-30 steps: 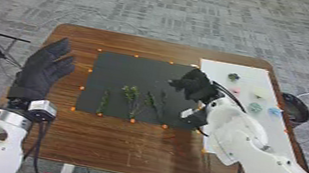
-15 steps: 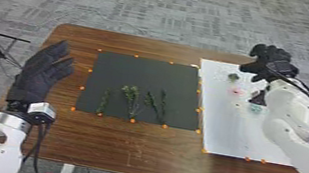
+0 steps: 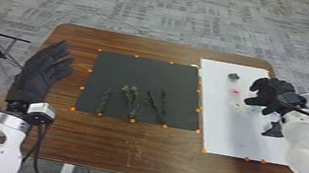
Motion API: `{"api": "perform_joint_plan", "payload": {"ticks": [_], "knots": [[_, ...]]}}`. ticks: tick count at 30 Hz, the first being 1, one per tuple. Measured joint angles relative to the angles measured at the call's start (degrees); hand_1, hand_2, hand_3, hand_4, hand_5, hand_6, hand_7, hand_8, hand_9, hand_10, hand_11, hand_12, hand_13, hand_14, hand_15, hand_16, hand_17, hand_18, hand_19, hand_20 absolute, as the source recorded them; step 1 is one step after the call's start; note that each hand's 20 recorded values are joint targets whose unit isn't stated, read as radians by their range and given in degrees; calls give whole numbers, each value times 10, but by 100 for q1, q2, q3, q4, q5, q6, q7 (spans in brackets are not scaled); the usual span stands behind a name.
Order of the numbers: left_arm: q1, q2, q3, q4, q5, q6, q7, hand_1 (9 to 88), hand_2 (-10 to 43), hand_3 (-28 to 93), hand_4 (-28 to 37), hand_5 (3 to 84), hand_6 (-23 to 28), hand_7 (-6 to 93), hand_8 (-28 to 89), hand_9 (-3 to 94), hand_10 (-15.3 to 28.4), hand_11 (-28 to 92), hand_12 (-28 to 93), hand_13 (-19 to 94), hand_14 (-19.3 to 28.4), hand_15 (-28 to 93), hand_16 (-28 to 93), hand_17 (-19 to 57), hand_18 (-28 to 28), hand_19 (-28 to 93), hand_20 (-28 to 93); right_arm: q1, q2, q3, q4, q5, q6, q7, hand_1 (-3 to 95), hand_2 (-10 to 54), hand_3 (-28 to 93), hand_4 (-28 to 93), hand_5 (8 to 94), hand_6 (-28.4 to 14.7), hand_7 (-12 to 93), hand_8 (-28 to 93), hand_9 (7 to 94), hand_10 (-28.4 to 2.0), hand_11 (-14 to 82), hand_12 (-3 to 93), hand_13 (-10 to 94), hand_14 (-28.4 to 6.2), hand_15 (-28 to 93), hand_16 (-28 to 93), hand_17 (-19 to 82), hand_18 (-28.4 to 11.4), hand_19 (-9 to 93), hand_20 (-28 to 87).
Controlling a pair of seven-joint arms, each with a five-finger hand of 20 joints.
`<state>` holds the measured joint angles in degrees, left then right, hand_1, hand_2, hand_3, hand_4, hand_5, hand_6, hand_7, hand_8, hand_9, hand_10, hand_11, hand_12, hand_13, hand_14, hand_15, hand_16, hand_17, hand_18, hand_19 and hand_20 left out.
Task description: Arrange flowers
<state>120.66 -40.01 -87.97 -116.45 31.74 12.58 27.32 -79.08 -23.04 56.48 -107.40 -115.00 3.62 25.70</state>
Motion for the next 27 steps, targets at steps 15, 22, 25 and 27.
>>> {"api": "perform_joint_plan", "payload": {"ticks": [15, 22, 25, 27], "knots": [[12, -2, -6, -6, -3, 2, 9, 291, -74, 668, -226, 264, 29, 199, -93, 177, 109, 210, 192, 156, 144, 241, 32, -77, 174, 375, 99, 617, -246, -1229, 363, -1035, 166, 120, 310, -95, 790, -283, 519, -16, 295, -124, 583, -91, 239, 219, 498, -107, 769, 285, 241, -209, 801, 547], [-1, -2, -9, -6, -8, 8, 34, 291, -73, 667, -227, 264, 28, 200, -93, 177, 109, 211, 192, 156, 144, 241, 33, -76, 173, 375, 99, 1275, -287, -2239, 817, -1779, 685, 616, 314, -95, 791, -283, 528, -18, 295, -121, 595, -105, 238, 222, 503, -107, 768, 291, 248, -207, 812, 546], [-8, 0, -9, -5, -9, 9, 42, 290, -74, 668, -226, 264, 28, 200, -94, 177, 109, 211, 192, 156, 144, 240, 32, -76, 173, 375, 99, 1415, -318, -2402, 908, -1953, 756, 685, 309, -95, 793, -283, 527, -18, 297, -121, 593, -106, 238, 223, 503, -108, 767, 294, 246, -208, 812, 547], [-12, 0, -9, -5, -11, 11, 46, 291, -74, 668, -226, 264, 28, 199, -94, 177, 109, 210, 192, 157, 145, 241, 33, -76, 173, 374, 98, 1383, -338, -2270, 883, -1872, 691, 603, 306, -95, 793, -283, 527, -18, 298, -121, 592, -106, 237, 224, 503, -107, 766, 295, 246, -207, 811, 547]]}}
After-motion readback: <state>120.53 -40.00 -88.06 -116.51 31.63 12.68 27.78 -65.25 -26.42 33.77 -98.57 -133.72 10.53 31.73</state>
